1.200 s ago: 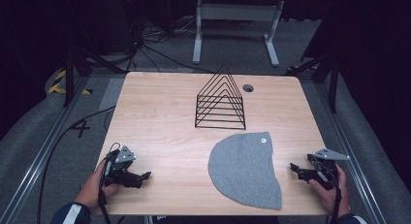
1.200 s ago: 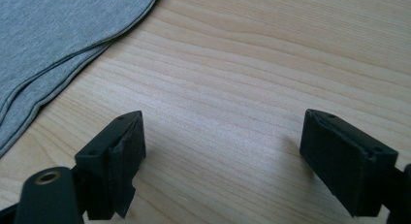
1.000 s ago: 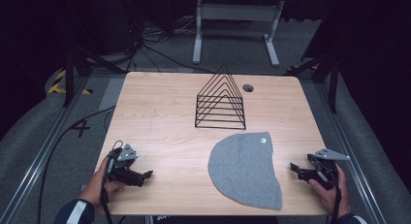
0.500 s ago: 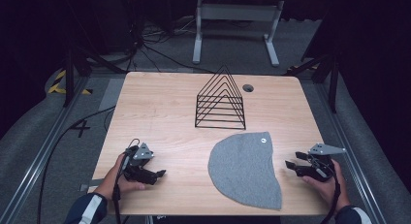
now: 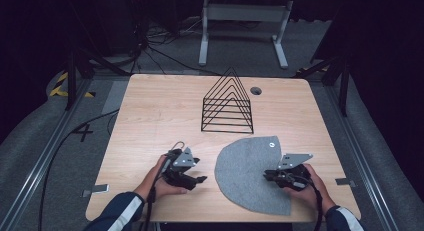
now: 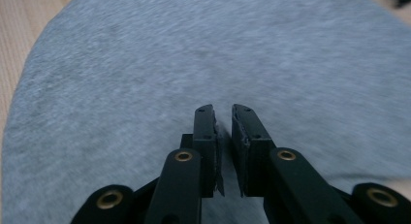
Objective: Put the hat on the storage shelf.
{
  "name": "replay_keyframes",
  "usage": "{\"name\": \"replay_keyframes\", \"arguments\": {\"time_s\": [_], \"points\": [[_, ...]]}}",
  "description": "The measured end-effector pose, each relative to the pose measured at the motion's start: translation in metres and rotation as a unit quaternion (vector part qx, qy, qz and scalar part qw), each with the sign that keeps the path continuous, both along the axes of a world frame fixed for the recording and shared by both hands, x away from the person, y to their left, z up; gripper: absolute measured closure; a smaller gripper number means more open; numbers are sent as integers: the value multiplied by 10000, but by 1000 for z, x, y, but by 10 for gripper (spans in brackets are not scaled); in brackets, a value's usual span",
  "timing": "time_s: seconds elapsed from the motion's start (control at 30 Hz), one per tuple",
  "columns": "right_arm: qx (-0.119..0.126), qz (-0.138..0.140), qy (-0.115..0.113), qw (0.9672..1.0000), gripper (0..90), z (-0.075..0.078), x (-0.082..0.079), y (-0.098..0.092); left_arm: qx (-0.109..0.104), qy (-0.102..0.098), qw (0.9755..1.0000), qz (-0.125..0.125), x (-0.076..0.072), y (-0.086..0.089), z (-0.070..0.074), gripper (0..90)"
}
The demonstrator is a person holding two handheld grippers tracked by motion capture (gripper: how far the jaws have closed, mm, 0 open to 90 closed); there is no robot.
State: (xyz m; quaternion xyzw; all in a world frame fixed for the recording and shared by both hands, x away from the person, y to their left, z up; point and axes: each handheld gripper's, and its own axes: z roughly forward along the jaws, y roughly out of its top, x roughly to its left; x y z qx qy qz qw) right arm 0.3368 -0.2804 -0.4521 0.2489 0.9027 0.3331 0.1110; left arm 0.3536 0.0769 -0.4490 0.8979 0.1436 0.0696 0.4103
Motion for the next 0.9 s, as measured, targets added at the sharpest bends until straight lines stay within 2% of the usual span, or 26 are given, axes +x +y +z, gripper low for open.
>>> {"name": "replay_keyframes", "arguments": {"time_s": [0.1,0.2,0.23,0.3,0.37,0.47,0.53,0.57,0.6,0.67,0.7,0.8,0.83,0.9], "points": [[92,33,19,10000,827,-3,0,14,-1,-112,9993,-369,-8,-24,3,422],[223,-79,25,9997,828,-5,0,25,45,-154,9971,-746,-15,-46,2,472],[191,-81,-25,9998,829,-5,-2,31,92,-96,9971,-756,-18,-50,2,489],[147,-76,-43,9999,827,-5,-3,39,115,-52,9955,-943,-23,-63,-1,508],[-10,35,-96,9999,796,-3,-3,47,149,-45,9948,-1010,-27,-73,-5,517],[-30,-53,-276,9996,781,3,4,45,275,-8,9941,-1051,-29,-82,-11,526],[-21,-300,-513,9982,781,9,16,35,370,27,9935,-1072,-29,-83,-14,533],[-109,-400,-627,9972,781,9,21,31,427,-36,9932,-1083,-28,-83,-15,534],[-168,-473,-679,9964,781,9,26,28,501,-45,9931,-1063,-28,-83,-17,535],[-202,-610,-715,9954,783,7,35,21,395,72,9938,-1038,-25,-80,-19,542],[-273,-702,-755,9943,784,5,42,17,434,26,9932,-1083,-24,-78,-18,545],[-363,-861,-641,9936,764,-2,55,9,496,54,9934,-1032,-19,-71,-17,548],[-259,-856,-593,9942,762,-2,57,6,519,81,9938,-976,-18,-68,-17,548],[-226,-902,-504,9944,762,-1,57,2,561,56,9948,-849,-13,-59,-16,548]]}}
